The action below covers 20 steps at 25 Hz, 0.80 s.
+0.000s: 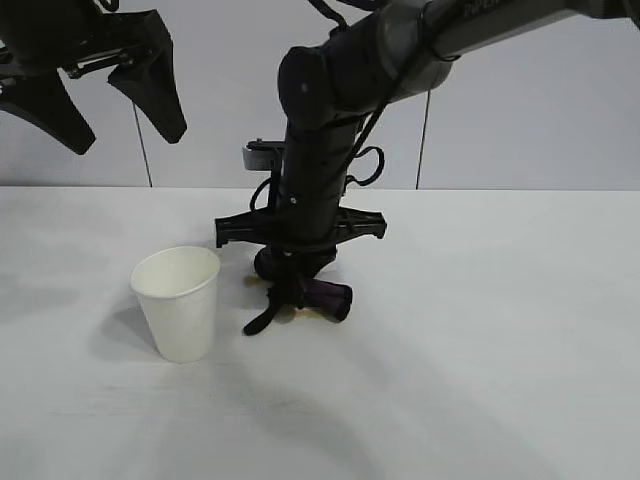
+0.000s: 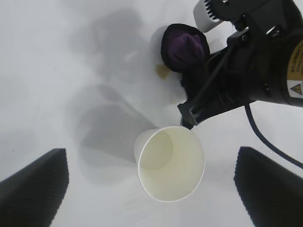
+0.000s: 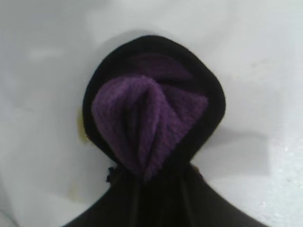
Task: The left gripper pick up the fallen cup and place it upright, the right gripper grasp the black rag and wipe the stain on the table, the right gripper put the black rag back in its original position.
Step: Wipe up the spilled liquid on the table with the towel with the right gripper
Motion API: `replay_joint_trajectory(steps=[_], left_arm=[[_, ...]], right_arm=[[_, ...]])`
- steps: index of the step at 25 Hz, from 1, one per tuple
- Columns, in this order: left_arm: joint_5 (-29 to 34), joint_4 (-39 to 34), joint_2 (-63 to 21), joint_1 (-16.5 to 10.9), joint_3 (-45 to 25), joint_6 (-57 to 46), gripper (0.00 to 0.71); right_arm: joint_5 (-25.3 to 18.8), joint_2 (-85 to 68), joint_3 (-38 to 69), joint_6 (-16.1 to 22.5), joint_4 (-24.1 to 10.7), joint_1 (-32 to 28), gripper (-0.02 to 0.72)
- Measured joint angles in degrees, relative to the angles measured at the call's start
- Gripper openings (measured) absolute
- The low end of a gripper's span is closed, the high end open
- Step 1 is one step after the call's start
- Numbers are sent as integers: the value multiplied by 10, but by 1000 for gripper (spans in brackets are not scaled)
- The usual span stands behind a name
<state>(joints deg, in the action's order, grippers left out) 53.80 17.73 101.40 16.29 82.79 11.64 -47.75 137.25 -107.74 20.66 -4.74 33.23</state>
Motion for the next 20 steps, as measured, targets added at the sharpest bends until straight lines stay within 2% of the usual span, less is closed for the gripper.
replay_joint_trajectory(steps=[12,16,20], left_arm=[[0,-15,0,0,0,0,685],[0,-15,0,0,0,0,685],[0,-15,0,0,0,0,685]], right_arm=[[-71,-11,7,-41,11,2,94],[-64,-35,52,-45,11,2,94],[-28,-58,105,-49,15,4,94]])
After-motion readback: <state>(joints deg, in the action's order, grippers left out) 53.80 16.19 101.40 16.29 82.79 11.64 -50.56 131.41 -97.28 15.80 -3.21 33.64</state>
